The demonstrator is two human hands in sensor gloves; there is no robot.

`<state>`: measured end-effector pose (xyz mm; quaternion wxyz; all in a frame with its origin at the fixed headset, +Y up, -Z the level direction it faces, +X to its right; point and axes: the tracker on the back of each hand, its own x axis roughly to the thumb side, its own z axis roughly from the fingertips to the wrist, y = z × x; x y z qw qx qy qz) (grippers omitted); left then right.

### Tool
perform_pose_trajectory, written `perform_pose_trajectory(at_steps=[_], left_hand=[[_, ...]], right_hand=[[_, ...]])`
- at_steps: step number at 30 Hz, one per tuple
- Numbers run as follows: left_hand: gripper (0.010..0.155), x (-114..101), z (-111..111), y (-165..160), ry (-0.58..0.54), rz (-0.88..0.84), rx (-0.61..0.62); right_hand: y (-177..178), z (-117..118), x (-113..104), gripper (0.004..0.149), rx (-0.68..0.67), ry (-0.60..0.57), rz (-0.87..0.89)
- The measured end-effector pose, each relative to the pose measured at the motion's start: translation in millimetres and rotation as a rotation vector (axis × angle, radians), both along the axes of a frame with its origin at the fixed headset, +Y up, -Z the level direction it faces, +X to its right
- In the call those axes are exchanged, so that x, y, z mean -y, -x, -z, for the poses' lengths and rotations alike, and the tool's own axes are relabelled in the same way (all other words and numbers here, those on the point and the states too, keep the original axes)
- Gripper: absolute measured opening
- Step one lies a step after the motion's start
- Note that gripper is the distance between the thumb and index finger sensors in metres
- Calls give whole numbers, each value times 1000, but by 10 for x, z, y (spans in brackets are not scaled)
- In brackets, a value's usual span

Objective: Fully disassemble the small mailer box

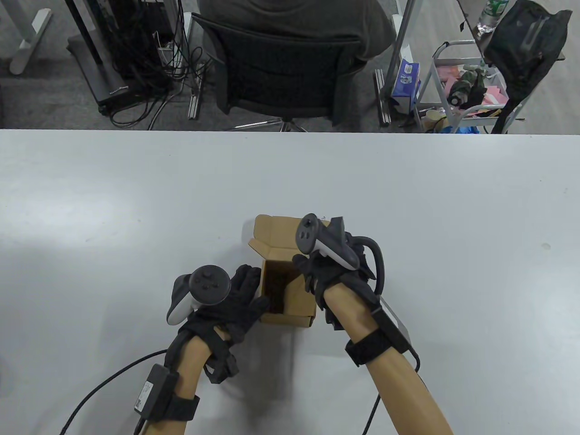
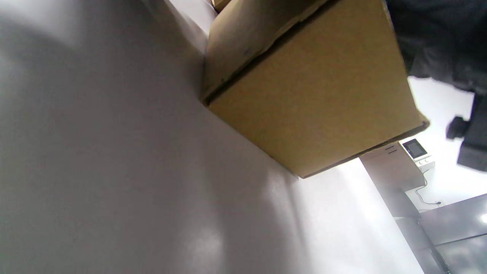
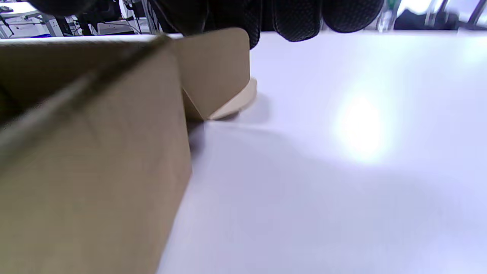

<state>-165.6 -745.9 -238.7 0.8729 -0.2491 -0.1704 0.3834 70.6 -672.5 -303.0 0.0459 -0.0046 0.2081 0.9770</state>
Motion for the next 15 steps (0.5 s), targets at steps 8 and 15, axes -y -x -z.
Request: perform_pose_trajectory(at_steps=[8,15], left_hand=[[85,5,-4,-5,0,-2,2],[85,8,-3,-7,-1,1,8]], right_hand=[[-289,-149,299,73,69,50,244],[-375,-226,447,75,113,46,414]])
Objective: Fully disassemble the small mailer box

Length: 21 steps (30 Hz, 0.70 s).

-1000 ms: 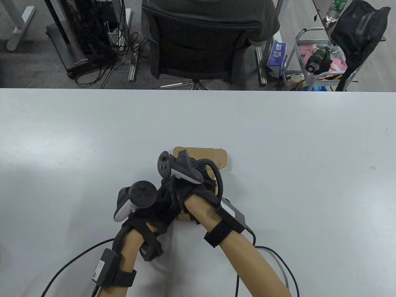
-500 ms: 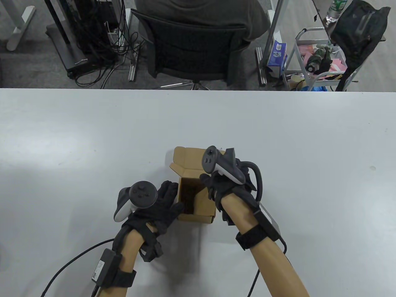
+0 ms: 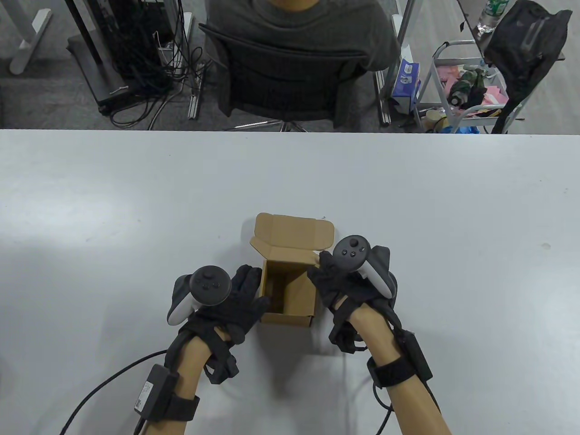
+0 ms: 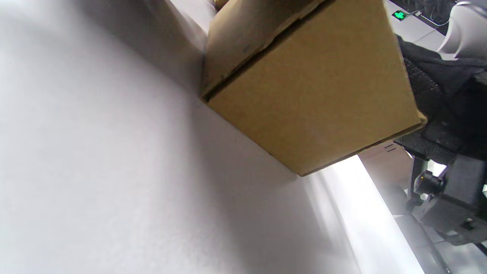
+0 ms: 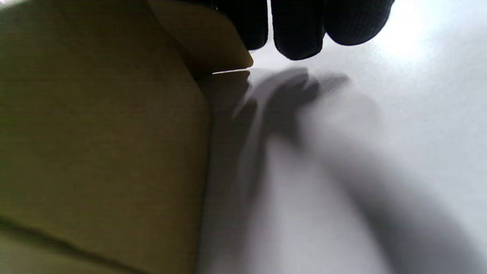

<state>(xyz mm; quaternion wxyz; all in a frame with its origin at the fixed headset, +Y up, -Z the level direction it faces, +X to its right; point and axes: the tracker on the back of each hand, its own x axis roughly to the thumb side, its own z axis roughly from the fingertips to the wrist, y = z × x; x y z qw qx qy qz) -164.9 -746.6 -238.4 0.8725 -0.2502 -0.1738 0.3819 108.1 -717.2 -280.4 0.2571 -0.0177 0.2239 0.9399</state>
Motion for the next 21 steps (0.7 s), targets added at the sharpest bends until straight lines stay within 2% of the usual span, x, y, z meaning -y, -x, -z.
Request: perform_pose_trajectory(at_steps=[2,4,7,9,13,16,21], left_hand=[[85,1,0,3,0,0,2],[85,5,0,9,1,-6,0],[85,3,-3,2,-1,-4,-1],[85,-11,-8,-8,-14,8,-6],[84,-80,-25,-24,-94,77,-16],[83,-112,-30,-42,-136,116,-13],[83,-101,-36,-50,-135,107,-20]], right_hand=[[-3,-56,-79,78,13,-45,-32],[24,-199,-257,78,17,-212,-125],[90,-387,-373,75,18,-301,-174],[124,-445,-327,74,28,-274,-145],[110,-439,-70,73,2,-164,-41],[53,-440,20,73,22,-133,67],[-7,-459,73,71,32,-68,120]])
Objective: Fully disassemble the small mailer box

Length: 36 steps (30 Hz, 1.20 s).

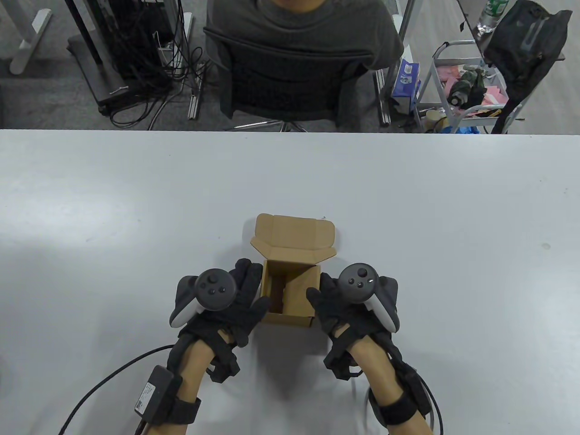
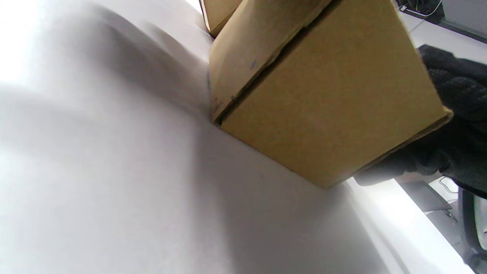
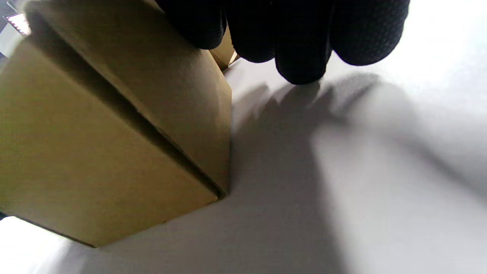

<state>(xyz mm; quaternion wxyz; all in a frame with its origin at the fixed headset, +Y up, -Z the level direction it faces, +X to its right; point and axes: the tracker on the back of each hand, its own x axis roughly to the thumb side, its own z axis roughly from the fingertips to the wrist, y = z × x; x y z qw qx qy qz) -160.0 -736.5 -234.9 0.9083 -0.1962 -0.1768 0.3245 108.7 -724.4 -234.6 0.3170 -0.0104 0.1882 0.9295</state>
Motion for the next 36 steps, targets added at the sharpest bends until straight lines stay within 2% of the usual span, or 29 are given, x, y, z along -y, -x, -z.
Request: perform_pose_trajectory(at_steps=[8,13,15,18,19,21,23,26,29,36], left_hand=[[83,-16,-3,-14,-29,21,-6],[83,-12,-2,-18,-30,25,-8],[83,-13,-3,-19,-26,24,-8],[83,-14,-3,-9,-27,30,-9],[83,-13,-4,-8,-25,33,-9],[83,-10,-5,-12,-18,27,-10],[83,-5,-6,-15,-11,27,-8],[84,-2,-8,-2,-3,26,-6],[84,5,-7,17,4,22,-7],[84,14,-5,8,15,13,-7]], right_hand=[[-92,-5,0,69,1,44,14],[-167,-37,-9,70,35,32,11],[-176,-57,-62,73,50,-13,-17],[-140,-131,-277,70,99,-256,-69],[-76,-164,-349,67,47,-351,-62],[110,-241,-427,62,-113,-447,-6],[339,-317,-436,60,-289,-494,-15],[597,-378,-365,60,-391,-505,-158],[676,-381,-323,61,-415,-495,-296],[446,-341,-412,61,-303,-494,-251]])
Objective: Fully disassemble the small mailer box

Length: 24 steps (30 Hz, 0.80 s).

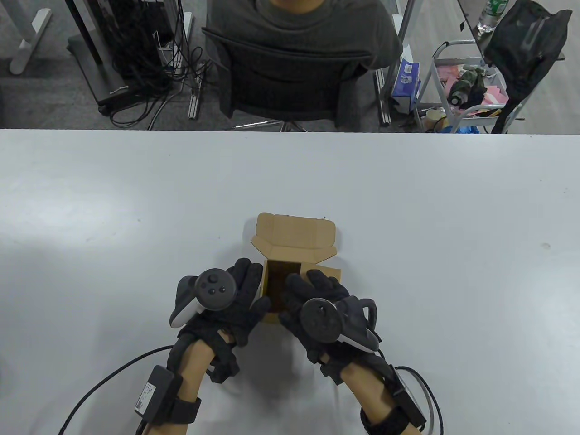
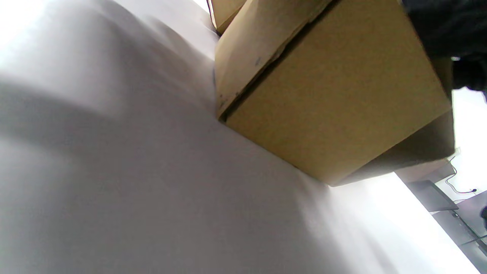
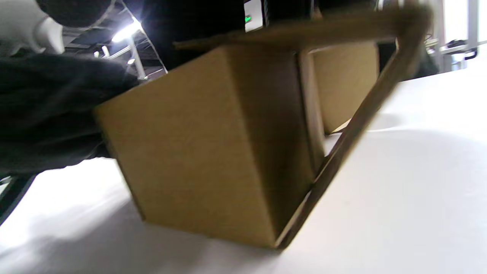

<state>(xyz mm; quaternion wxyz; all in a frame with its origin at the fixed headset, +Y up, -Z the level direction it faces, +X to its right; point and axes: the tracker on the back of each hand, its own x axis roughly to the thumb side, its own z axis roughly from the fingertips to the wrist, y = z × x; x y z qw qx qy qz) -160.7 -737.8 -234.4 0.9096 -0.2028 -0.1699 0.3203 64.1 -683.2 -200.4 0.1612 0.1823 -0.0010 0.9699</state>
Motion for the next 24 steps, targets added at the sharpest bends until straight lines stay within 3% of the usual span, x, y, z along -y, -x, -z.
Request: perform_pose_trajectory(at_steps=[3,7,10,13,19,24], left_hand=[[84,3,-2,-4,8,-5,0],[84,5,3,-6,11,-8,-2],[84,5,1,-5,11,-7,-3],[84,8,3,-7,16,-13,-4],[83,6,4,-20,10,-7,-12],[83,14,1,-14,17,-11,-14]], right_hand=[[-146,48,-17,63,83,6,-1],[-460,191,26,63,213,124,21],[-721,247,-5,65,352,123,23],[-1022,328,130,65,476,215,23],[-1255,425,474,65,520,442,99],[-1219,427,459,66,534,404,93]])
